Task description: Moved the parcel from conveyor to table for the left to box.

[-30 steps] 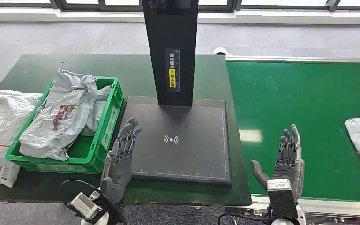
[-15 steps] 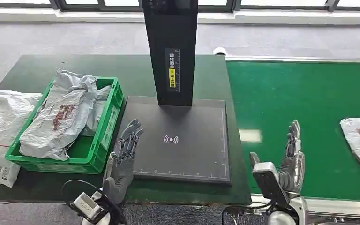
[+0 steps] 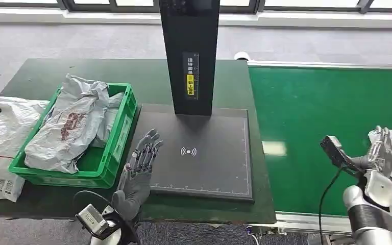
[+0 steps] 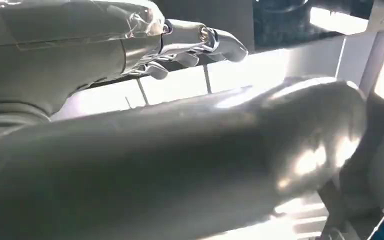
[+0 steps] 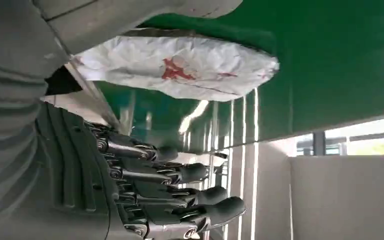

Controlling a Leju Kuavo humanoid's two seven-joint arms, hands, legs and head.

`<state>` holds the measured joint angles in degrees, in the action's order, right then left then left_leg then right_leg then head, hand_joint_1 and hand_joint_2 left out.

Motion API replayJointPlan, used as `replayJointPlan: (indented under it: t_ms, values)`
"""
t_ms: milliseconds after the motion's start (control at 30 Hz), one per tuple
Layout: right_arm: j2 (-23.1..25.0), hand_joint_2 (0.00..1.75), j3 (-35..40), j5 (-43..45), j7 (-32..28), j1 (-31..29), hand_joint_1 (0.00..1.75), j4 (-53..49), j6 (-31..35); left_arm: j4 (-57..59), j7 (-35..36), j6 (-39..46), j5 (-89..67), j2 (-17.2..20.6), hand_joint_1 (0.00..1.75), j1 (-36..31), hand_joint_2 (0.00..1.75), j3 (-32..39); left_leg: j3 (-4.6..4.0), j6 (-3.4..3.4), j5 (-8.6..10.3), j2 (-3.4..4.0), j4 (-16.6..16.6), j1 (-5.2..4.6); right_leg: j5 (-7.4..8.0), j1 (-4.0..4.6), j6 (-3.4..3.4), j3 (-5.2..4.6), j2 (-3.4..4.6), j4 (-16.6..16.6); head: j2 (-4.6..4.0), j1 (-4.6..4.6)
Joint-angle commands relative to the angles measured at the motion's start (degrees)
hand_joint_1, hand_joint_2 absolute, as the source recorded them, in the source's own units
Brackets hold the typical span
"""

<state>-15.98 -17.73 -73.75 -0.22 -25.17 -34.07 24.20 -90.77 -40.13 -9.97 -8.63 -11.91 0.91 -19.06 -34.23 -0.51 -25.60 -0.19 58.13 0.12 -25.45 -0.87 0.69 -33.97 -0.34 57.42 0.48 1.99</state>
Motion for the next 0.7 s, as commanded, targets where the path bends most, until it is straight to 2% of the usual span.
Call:
replayJointPlan:
  t_ms: [33,167,300,700]
  values:
    - [-9.5,1.75,-4.2,-1.1,5.2,-3.2,0.0,16.5,-3.2,3.6,0.1,0.8,0.2,3.0,0.0,-1.9,0.0,-2.5,0.21,-0.02,0.0,-0.18,-0.2,-0.01,-0.06,0.0,-0.05,0.23,-0.16,-0.2,0.0,0.02]
    - [-12.1,1.75,-6.3,-1.2,9.4,-4.0,0.0,19.0,-9.1,3.4,0.1,0.7,0.7,3.9,0.0,-1.9,0.0,-3.1,0.0,0.01,0.0,-0.3,-0.1,-0.05,-0.15,-0.05,0.04,0.04,-0.32,0.0,0.0,0.0]
    - [-12.5,1.75,-12.2,2.2,11.0,-0.9,0.0,19.6,-11.7,3.8,0.1,0.9,0.9,3.4,0.0,-2.3,0.0,-3.1,0.02,0.0,-0.03,-0.29,-0.1,0.02,-0.14,0.01,0.02,0.1,-0.33,-0.1,0.0,0.0]
    - [-11.5,1.75,-13.2,2.7,11.2,-0.4,0.0,19.8,-11.9,3.4,0.1,0.8,0.6,3.5,0.0,-1.9,0.0,-2.7,-0.01,0.01,-0.04,-0.06,-0.1,-0.03,-0.13,-0.04,0.05,-0.03,-0.08,-0.1,0.0,0.0]
